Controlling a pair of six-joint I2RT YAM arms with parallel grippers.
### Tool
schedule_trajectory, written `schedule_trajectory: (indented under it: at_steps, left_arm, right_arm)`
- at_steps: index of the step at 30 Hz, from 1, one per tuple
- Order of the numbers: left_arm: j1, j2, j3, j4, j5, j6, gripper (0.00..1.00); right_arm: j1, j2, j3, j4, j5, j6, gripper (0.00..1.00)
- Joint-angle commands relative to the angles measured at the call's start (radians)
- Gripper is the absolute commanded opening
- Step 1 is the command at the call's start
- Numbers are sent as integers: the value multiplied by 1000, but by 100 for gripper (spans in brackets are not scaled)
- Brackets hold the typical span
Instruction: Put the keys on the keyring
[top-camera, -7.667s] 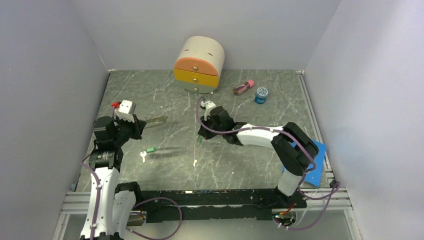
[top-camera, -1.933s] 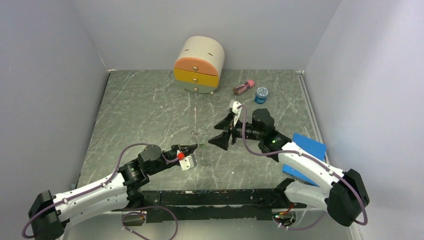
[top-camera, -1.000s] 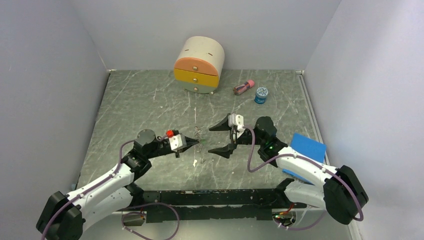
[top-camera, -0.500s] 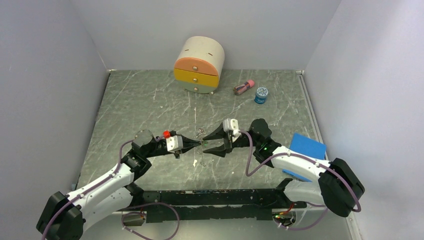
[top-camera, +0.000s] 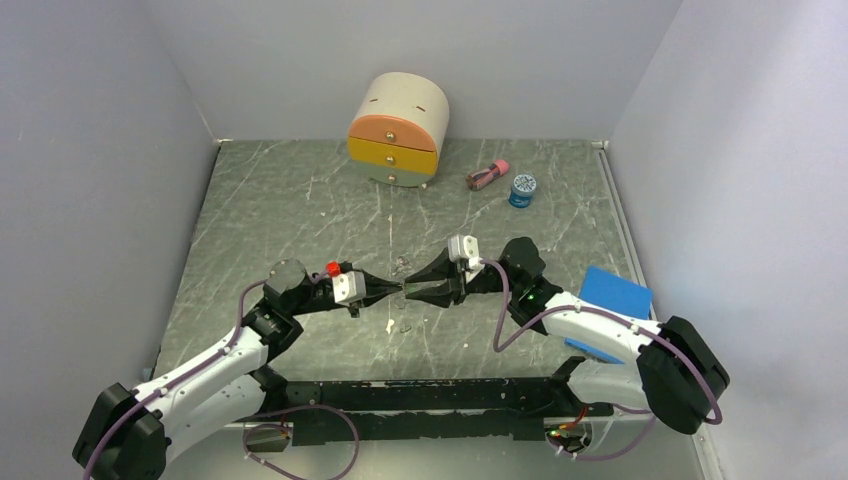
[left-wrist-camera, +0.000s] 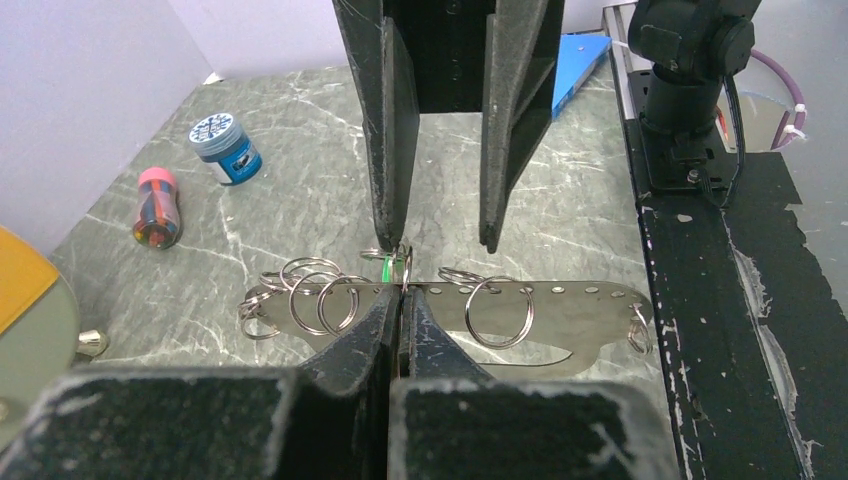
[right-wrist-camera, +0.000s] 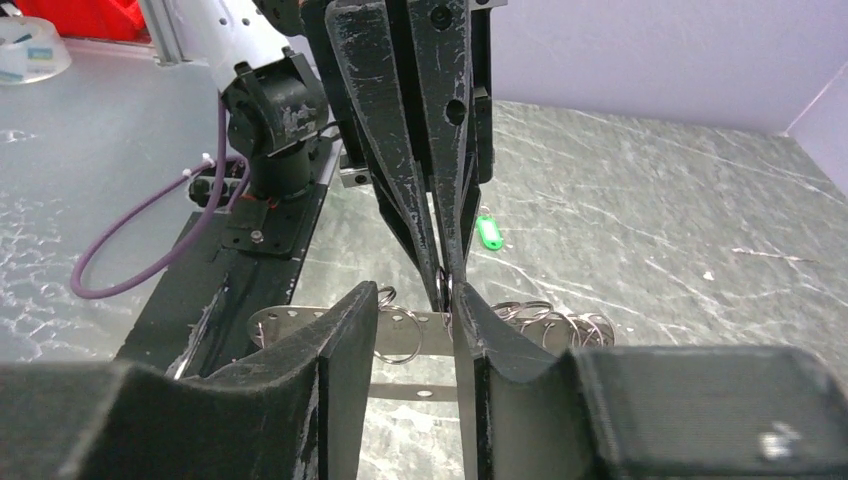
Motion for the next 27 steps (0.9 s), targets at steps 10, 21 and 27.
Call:
schedule_trajectory:
  at_steps: [10, 21, 27]
  left_arm:
    - [5, -31, 7, 33, 9, -18, 2]
    - [5, -38, -2, 65, 19, -28, 3]
    - [6, -43, -6, 78, 8, -34, 3]
  right_arm:
    - [15, 43, 61, 45, -18, 20, 35]
    - [17, 63, 59, -2, 45, 2, 30]
    - [16, 59, 42, 6, 69, 1, 14]
